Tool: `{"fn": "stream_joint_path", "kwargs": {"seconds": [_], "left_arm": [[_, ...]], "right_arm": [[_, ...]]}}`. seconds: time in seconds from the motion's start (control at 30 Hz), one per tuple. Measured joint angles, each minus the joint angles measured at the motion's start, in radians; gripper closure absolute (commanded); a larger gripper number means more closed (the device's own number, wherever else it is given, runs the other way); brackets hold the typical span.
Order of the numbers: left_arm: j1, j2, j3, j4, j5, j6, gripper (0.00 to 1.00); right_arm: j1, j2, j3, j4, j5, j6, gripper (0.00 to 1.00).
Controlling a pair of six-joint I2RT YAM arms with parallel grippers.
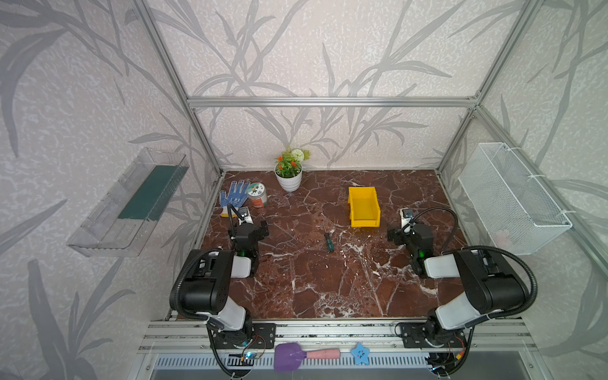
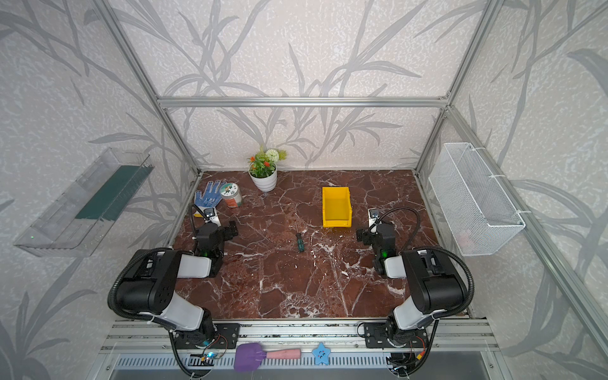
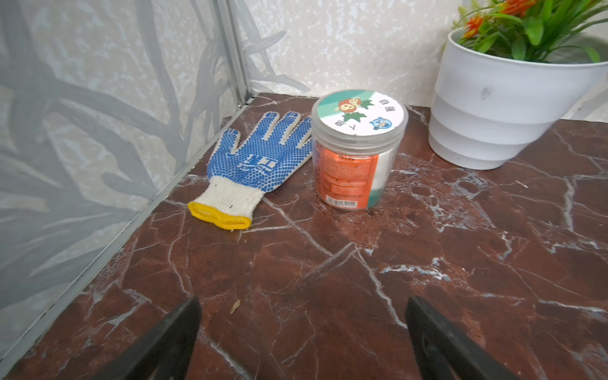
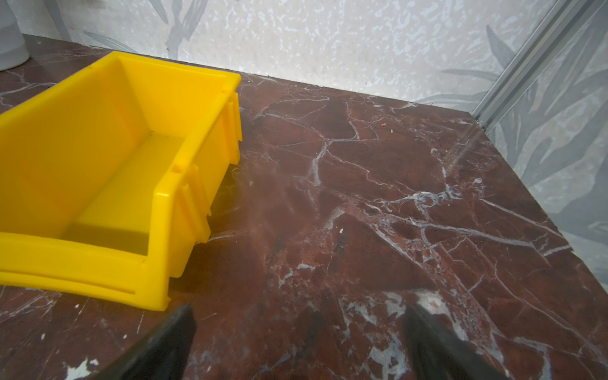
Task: Put the screwdriver in the bin
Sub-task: Pick up the screwdriver from the center of the table.
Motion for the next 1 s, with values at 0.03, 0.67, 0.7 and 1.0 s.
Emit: {"fn": "stream_joint_path", "kwargs": {"seconds": [0.03, 0.67, 0.7, 1.0], "left_arm": [[0.0, -0.002, -0.003, 0.003, -0.016, -0.003, 0.01], [-0.371, -0.552, 0.069, -0.325, -0.169, 0.04, 0.01], [-0.381, -0.562, 0.079, -0.348, -0.156, 0.018, 0.01], [-0.561, -0.423, 0.278, -0.687, -0.001, -0.128, 0.01]], "right_arm": [[0.0, 0.0, -0.005, 0.018, 0.003, 0.0, 0.01], [0.039, -0.808, 0.083, -0.586, 0.156, 0.413, 0.01], [0.036, -0.818, 0.061, -0.584, 0.143, 0.43, 0.01], [0.29, -0.474, 0.317, -0.927, 0.03, 0.395, 0.01]]}}
